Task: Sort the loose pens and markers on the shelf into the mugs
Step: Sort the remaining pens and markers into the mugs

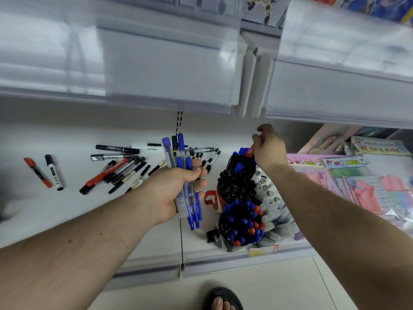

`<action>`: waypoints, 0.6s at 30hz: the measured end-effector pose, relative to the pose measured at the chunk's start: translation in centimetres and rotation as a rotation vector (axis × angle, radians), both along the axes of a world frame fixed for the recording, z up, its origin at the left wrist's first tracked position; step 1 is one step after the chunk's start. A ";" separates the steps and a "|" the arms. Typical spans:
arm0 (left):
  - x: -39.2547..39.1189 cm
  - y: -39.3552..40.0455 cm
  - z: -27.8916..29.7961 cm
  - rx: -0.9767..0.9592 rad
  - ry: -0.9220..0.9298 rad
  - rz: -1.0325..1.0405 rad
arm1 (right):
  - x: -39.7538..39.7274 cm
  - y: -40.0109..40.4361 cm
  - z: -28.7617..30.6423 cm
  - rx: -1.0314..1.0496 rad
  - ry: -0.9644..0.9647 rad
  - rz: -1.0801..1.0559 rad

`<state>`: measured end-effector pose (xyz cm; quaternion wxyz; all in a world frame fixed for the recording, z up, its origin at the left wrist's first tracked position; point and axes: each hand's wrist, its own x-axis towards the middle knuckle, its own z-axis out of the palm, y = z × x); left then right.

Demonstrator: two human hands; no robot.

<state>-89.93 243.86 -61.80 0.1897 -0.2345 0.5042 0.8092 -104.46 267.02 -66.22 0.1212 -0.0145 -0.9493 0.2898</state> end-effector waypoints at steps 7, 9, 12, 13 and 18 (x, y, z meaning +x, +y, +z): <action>-0.1 0.3 -0.3 -0.006 -0.006 -0.014 | -1.4 -0.4 0.8 -0.021 -0.037 0.000; -0.1 0.4 -0.4 -0.009 -0.008 -0.026 | -1.8 -0.1 1.0 -0.013 -0.051 -0.013; -0.1 0.8 -0.4 -0.012 -0.014 -0.045 | -2.1 0.4 1.5 0.039 -0.059 -0.038; 0.0 0.9 -0.4 -0.013 -0.016 -0.049 | -2.0 0.4 1.6 0.025 -0.063 -0.041; 0.0 1.2 -0.7 -0.021 -0.025 -0.060 | -2.2 0.6 1.4 -0.242 -0.115 -0.141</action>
